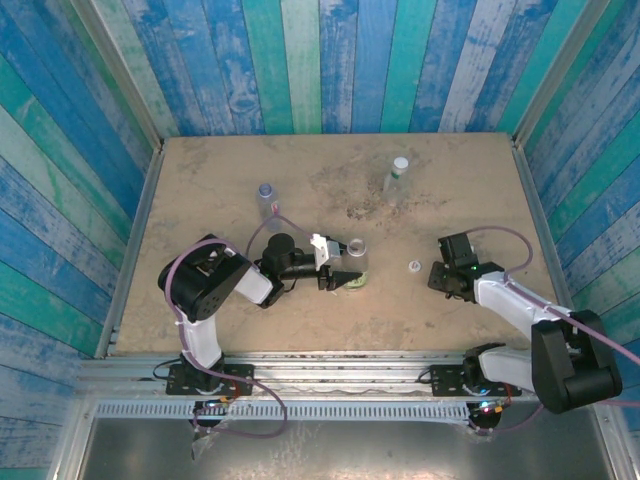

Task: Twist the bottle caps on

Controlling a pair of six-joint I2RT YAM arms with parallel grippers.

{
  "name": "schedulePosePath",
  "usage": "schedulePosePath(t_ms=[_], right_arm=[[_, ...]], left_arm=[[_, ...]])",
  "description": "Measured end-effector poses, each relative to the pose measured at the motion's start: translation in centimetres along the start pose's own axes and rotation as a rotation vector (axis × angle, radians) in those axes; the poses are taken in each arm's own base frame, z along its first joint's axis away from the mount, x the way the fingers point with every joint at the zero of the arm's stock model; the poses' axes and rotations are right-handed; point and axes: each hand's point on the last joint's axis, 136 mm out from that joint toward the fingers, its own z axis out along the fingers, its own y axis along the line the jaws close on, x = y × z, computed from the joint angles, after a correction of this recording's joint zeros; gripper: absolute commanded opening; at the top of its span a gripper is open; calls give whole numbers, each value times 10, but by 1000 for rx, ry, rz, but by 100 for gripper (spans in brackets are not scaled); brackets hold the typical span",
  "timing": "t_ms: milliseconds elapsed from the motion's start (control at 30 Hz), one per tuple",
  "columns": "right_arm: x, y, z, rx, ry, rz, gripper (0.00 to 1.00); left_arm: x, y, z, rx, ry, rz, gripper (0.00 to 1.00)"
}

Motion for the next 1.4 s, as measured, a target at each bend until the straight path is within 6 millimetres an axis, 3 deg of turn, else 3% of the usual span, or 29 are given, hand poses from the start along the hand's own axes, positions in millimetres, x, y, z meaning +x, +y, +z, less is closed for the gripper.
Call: schedulePosePath(t_ms=[200, 633, 1200, 1400], right_arm=[[-7, 13, -8, -11, -10, -48, 44], [-18, 80, -31, -101, 32, -275, 44], [-47, 155, -103, -266, -4, -453, 44], [-49, 182, -131, -315, -31, -523, 44]], left_arm=[[0, 0, 0, 0, 0, 0, 67], [0, 0, 0, 1, 1, 18, 67], [2, 0, 0, 2, 7, 23, 67], [3, 0, 2, 8, 5, 23, 67]])
